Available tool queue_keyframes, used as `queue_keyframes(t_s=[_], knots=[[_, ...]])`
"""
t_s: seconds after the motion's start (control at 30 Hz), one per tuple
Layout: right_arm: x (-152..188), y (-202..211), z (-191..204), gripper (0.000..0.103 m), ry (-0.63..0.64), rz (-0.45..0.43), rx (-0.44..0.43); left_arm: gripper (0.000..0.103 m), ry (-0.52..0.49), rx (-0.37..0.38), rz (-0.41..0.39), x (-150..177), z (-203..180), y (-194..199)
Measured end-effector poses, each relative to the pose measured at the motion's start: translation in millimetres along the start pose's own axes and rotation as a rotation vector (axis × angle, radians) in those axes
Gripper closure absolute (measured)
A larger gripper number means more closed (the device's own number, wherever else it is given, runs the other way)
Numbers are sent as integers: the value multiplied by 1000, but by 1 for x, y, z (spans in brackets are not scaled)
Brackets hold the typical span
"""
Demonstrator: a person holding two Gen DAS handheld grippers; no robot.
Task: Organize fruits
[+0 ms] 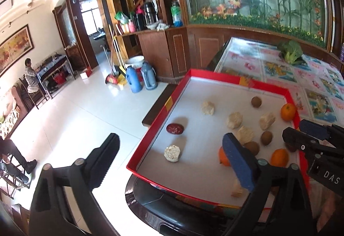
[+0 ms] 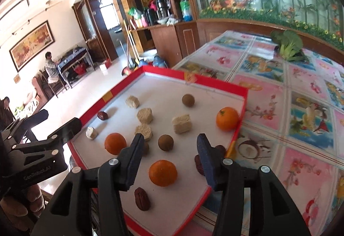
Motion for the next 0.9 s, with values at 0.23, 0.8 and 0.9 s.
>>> queue_keyframes(t_s=[0.23,0.8,0.9], knots=[[1,49,-10,44,-52,-119,20,0,-18,-58,-122,-3,-19,50],[4,93,-15,39,-80,-251,37,0,38,43,-76,-2,-32,76],[5,90,-12,39,-67,-241,38,0,49,36,-71,-2,-29,74]])
Point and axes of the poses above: each gripper's, at about its wrist camera, not at the fingertips, and y roughly against the way its jaws point, z to its left, x to its underside, the point moved 2 cm from there along -y, roughly the way its jaws point, and after that the axes turned 7 degrees about z, right-handed, at the moved point
